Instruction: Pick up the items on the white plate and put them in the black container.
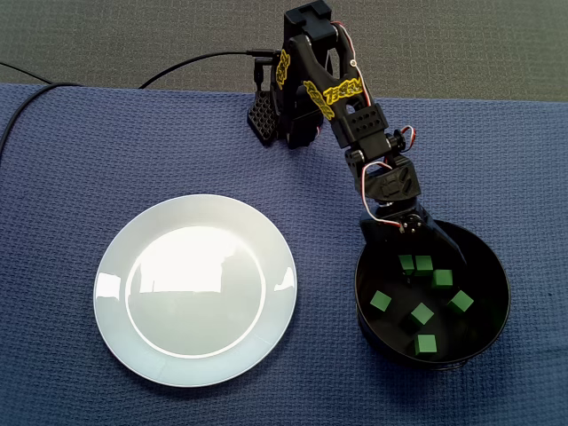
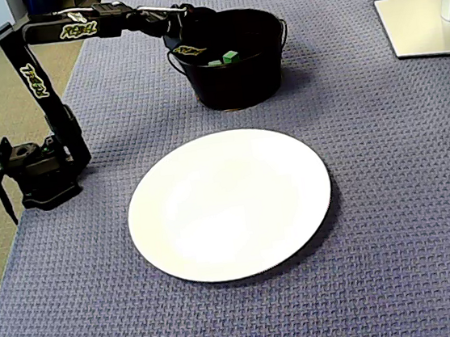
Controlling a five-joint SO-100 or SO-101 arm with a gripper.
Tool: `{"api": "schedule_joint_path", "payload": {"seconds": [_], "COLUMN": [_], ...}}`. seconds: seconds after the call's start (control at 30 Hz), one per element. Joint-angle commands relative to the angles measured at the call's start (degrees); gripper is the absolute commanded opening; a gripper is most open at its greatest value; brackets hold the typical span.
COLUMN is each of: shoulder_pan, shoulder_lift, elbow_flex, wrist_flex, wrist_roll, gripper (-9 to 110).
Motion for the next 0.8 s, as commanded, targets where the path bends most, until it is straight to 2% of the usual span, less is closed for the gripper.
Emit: {"api": "schedule_joint_path", "payload": {"seconds": [0.0, 0.13, 0.23, 0.4, 0.53, 0.63, 0.77], "shoulder_pan": [0.44, 4.31, 9.14, 16.35, 20.92, 23.29, 26.28], "shoulder_lift": [9.05, 16.00, 22.06, 37.27, 50.54, 59.85, 68.82], "elbow_flex": [-7.21, -22.15, -24.43, -7.82, 12.92, 27.33, 42.71], "wrist_flex": [11.16, 32.34, 39.64, 39.81, 39.73, 40.96, 43.59], "wrist_roll": [-1.32, -6.94, -14.59, -26.19, -34.72, -37.18, -38.41], "gripper": [38, 38, 38, 38, 37, 35, 25]}}
